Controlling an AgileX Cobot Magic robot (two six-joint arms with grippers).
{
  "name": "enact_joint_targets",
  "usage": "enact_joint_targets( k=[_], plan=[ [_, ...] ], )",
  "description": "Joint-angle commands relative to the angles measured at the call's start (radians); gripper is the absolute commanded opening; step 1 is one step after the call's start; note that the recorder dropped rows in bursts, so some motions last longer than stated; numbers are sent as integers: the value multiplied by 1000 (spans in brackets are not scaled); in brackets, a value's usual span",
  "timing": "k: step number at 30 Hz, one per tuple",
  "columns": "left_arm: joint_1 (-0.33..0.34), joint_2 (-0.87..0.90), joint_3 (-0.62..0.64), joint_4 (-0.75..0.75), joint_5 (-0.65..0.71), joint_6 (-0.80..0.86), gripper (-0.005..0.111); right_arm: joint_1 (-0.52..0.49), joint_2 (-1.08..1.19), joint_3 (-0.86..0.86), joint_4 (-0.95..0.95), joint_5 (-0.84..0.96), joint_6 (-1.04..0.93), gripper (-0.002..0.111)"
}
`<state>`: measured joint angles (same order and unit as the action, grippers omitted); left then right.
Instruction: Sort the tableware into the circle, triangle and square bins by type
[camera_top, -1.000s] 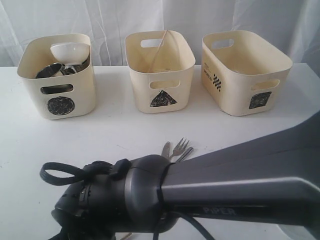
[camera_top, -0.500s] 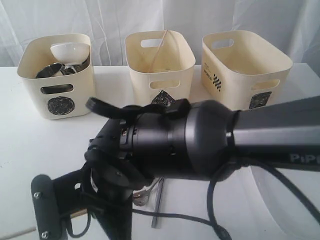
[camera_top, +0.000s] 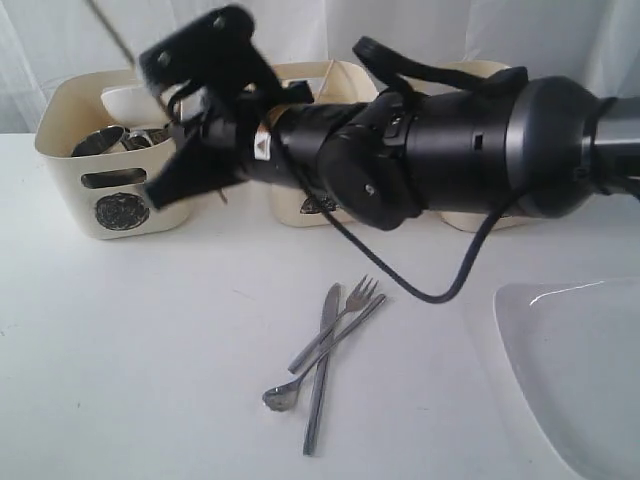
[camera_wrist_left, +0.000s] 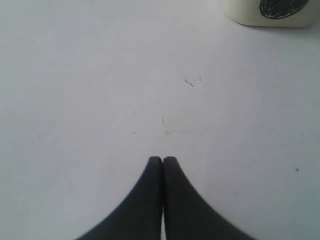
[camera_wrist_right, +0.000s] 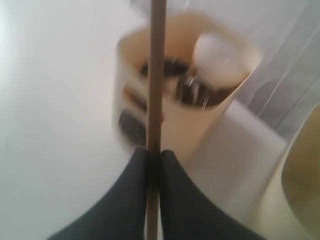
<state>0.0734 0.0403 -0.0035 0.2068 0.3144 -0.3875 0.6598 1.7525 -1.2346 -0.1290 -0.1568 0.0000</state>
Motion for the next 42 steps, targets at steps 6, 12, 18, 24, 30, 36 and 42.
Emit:
enact_joint_targets(
  k=[6,12,18,24,30,36,42],
  plan=[
    [5,-5,3,-5,17,-5,0,-137,98,-1,405,-529,109,0],
    [5,-5,3,-5,17,-5,0,-197,249,-55,453,-800,105,0],
    [5,-5,3,-5,15,-5,0,-285,420,-263,451,-594,55,1],
    [5,-5,3,-5,15,-5,0,-344,486,-410,447,-292,49,23],
    [5,-5,3,-5,15,-5,0,-349,465,-419,443,-246,49,34],
    [5,-5,3,-5,15,-5,0,-349,372,-419,443,81,49,33],
    [5,-5,3,-5,15,-5,0,-349,215,-419,351,758,-54,9]
  ],
)
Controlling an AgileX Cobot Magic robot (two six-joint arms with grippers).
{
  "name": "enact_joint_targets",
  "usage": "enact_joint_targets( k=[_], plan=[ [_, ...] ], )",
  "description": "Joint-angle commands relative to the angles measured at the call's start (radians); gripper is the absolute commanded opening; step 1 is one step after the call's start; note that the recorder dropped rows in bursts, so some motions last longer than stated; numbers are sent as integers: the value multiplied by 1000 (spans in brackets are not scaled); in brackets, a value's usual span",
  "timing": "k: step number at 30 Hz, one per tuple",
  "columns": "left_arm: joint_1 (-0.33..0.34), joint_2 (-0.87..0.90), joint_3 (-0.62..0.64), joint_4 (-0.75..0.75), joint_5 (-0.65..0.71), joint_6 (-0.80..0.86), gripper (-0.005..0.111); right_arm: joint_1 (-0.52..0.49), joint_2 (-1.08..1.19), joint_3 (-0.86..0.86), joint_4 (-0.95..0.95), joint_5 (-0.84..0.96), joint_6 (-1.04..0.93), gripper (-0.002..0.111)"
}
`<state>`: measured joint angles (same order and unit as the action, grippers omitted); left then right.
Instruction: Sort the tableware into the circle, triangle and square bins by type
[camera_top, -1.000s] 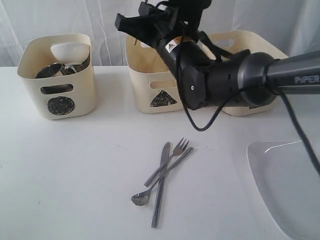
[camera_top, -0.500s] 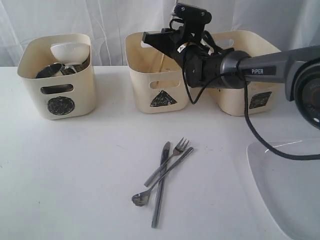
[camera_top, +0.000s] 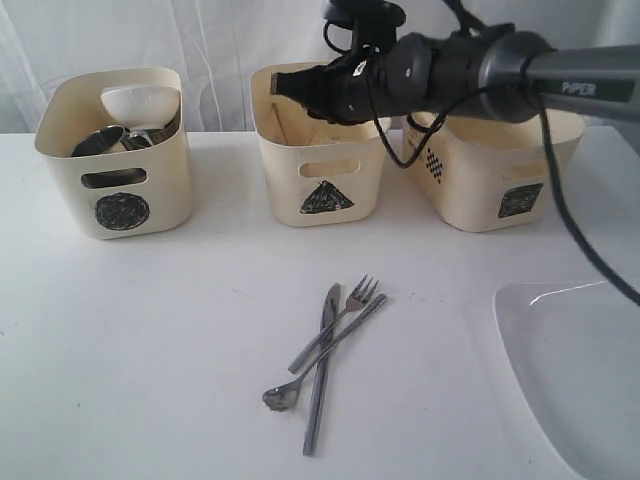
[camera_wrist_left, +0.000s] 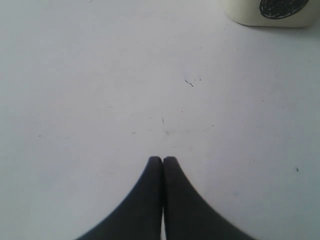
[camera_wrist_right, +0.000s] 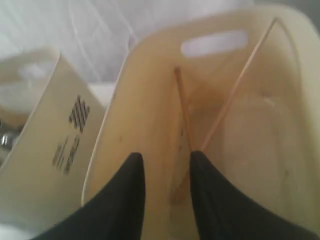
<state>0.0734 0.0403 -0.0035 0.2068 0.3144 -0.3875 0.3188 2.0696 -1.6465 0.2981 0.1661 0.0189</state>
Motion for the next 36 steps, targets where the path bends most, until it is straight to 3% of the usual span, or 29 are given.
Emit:
enact_joint_targets(
  k=[1,4,6,11,14,20,27,30,36],
  plan=[
    [5,-5,3,-5,15,-5,0,-8,-115,-6,-72,504,-69,4],
    [5,-5,3,-5,15,-5,0,21,-198,60,-55,809,-71,0],
    [5,-5,3,-5,15,-5,0,78,-294,226,-55,852,-70,0],
    [5,-5,3,-5,15,-5,0,254,-518,645,-1,596,100,0],
    [5,-5,3,-5,15,-5,0,289,-530,739,-3,446,100,0],
    [5,-5,3,-5,15,-5,0,289,-470,761,-145,362,80,3],
    [5,-5,3,-5,15,-5,0,287,-425,761,-145,230,83,28],
    [5,-5,3,-5,15,-5,0,287,-407,761,-145,211,206,34],
    [5,-5,3,-5,15,-5,0,287,-374,761,-145,112,417,34]
  ],
)
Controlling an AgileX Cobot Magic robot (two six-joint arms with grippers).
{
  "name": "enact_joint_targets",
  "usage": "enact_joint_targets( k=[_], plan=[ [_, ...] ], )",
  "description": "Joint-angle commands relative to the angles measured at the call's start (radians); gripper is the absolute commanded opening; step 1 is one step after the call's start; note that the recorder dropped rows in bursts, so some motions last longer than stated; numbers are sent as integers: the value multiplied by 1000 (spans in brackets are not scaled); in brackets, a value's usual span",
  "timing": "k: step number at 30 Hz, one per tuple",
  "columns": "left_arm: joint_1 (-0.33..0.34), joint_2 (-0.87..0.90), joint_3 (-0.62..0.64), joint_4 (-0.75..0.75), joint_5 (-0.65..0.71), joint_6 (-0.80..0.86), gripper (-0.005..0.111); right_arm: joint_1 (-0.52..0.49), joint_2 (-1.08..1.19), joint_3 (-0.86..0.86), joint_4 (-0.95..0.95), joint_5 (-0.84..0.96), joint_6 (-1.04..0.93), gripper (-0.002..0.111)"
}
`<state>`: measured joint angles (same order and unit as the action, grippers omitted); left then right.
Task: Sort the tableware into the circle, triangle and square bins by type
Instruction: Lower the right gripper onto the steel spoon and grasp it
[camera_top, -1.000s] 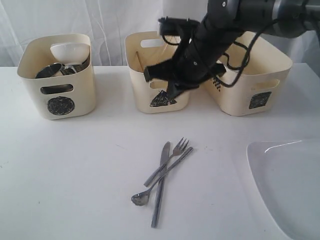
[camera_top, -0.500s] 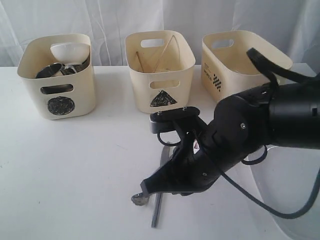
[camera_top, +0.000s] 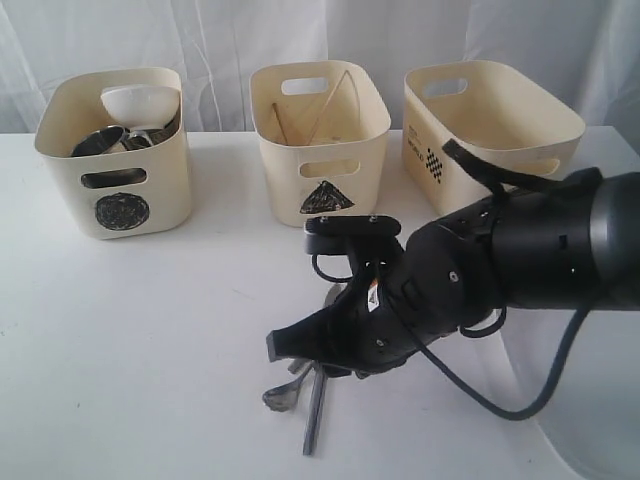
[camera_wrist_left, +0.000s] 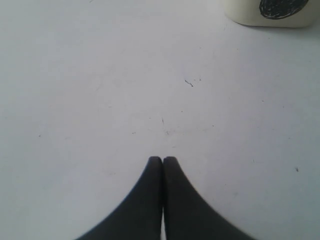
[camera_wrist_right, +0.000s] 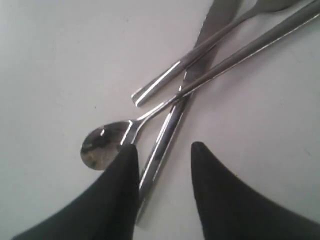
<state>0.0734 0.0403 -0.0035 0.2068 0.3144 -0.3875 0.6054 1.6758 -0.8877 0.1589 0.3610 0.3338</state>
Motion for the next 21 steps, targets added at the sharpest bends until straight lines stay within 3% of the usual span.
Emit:
enact_joint_targets(
  k=[1,9,21],
  plan=[
    [5,-5,3,-5,15,-5,0,-2,27,0,-6,-106,104,34],
    [5,-5,3,-5,15,-5,0,-102,87,-50,5,-33,147,34],
    [5,-5,3,-5,15,-5,0,-108,101,-59,80,-91,275,34]
  ],
)
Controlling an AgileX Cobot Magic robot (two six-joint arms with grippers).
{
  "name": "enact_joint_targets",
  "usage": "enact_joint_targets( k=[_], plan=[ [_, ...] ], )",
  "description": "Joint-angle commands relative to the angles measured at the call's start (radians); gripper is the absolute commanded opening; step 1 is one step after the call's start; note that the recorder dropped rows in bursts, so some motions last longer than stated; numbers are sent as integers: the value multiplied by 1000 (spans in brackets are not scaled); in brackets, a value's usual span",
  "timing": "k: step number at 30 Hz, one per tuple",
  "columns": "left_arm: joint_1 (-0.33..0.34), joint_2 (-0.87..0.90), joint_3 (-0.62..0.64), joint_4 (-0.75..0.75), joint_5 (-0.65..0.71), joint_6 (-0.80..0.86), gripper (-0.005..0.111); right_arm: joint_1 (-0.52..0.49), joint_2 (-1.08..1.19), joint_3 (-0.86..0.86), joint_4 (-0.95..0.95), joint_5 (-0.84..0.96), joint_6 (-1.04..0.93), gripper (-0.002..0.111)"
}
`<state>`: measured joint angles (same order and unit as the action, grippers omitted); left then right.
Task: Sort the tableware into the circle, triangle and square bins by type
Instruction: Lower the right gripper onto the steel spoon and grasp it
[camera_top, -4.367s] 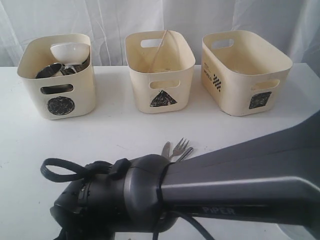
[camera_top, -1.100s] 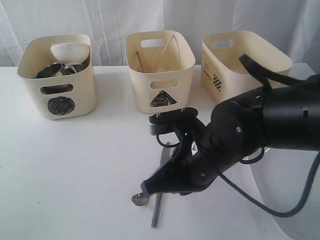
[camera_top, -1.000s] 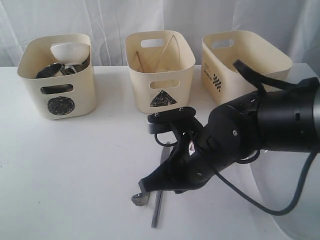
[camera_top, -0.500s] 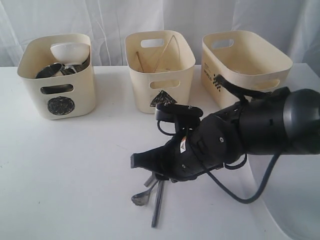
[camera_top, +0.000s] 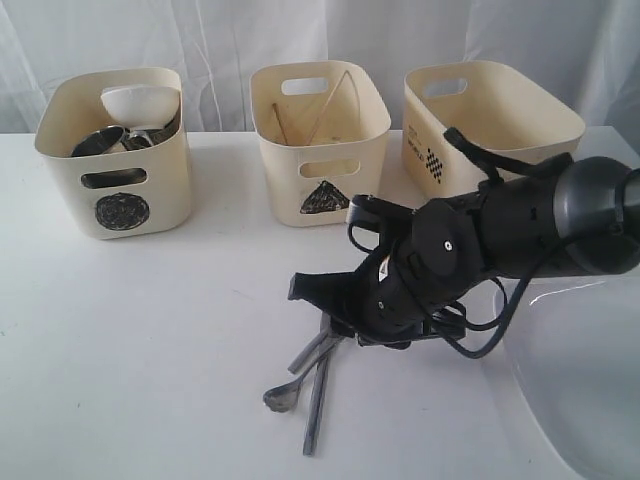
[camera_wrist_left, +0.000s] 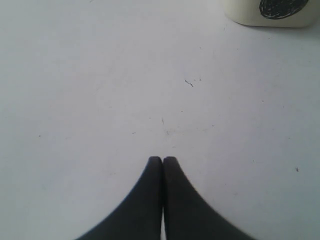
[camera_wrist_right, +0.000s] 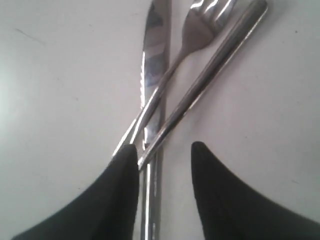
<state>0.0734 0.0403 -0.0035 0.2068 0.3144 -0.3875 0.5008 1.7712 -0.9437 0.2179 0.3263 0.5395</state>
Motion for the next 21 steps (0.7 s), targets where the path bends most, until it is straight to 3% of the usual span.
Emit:
enact_joint_targets(
  k=[1,17,21],
  plan=[
    [5,-5,3,-5,15,-5,0,-4,9,-3,21,-72,72,34],
    [5,-5,3,-5,15,-5,0,-4,168,-3,62,-133,146,34],
    [5,-5,3,-5,15,-5,0,-4,176,-3,50,-134,144,25]
  ],
)
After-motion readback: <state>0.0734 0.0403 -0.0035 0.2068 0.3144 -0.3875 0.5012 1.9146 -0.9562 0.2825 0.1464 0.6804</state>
